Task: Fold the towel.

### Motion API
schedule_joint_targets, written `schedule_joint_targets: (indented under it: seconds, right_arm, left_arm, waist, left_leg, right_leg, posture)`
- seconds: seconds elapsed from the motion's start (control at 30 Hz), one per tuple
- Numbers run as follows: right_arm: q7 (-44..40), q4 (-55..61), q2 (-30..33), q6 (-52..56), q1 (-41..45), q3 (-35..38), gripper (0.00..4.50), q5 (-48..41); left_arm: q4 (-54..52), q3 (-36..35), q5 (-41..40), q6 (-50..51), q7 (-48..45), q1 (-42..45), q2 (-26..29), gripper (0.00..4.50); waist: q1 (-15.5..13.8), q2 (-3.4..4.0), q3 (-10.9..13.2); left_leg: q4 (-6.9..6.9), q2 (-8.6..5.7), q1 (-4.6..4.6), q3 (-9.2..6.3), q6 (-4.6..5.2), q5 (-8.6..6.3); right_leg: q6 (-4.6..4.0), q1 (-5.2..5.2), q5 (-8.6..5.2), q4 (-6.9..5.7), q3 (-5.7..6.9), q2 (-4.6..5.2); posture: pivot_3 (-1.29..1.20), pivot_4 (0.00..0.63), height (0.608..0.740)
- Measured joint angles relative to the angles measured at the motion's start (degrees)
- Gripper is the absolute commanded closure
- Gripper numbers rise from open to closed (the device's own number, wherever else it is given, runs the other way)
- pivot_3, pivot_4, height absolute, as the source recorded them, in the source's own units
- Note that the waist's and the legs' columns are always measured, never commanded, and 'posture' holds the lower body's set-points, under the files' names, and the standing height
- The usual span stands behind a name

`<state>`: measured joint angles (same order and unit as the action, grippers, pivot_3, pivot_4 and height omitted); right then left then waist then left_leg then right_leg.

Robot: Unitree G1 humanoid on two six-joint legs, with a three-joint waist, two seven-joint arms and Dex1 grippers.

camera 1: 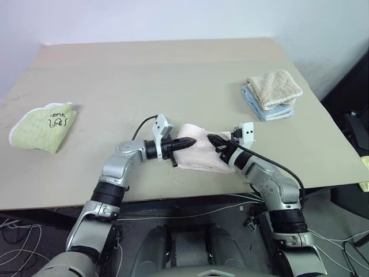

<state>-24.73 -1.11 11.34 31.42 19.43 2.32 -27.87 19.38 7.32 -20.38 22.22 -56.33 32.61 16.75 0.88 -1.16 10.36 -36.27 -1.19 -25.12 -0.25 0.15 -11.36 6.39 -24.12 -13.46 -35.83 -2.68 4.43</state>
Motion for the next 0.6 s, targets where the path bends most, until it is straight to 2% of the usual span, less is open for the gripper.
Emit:
schedule_joint_targets:
  seconds: [0.4,0.6]
  right_arm:
    - [-5.4,-6.9,3.4,-2.0,5.1,-0.1,4.46,2.9]
    - [-8.1,-6.1,3.7,-0.3,6.2,-0.3,4.46,2.6]
  left_arm:
    - [0.8,-0.4,-0.1,1.0,-1.1,-0.3,0.6,4.50]
    - [0.3,-1.8,-0.4,1.0,-1.3,-1.2,2.0,4.50]
  waist:
    - [0.1,0.01,0.0]
    - [0.2,0.01,0.0]
  left_leg:
    - [0.02,0.00,0.20,0.00,-0.01,0.00]
    - [0.07,0.01,0.19,0.01,-0.02,-0.01]
  right_leg:
    - [-0.04,0.19,-0.02,0.00,-0.02,0.06]
    - [-0.04,0.12,-0.02,-0.01,-0.06,0.15]
  posture:
    - [0.00,0.150,0.740]
    - [0.00,0.150,0.740]
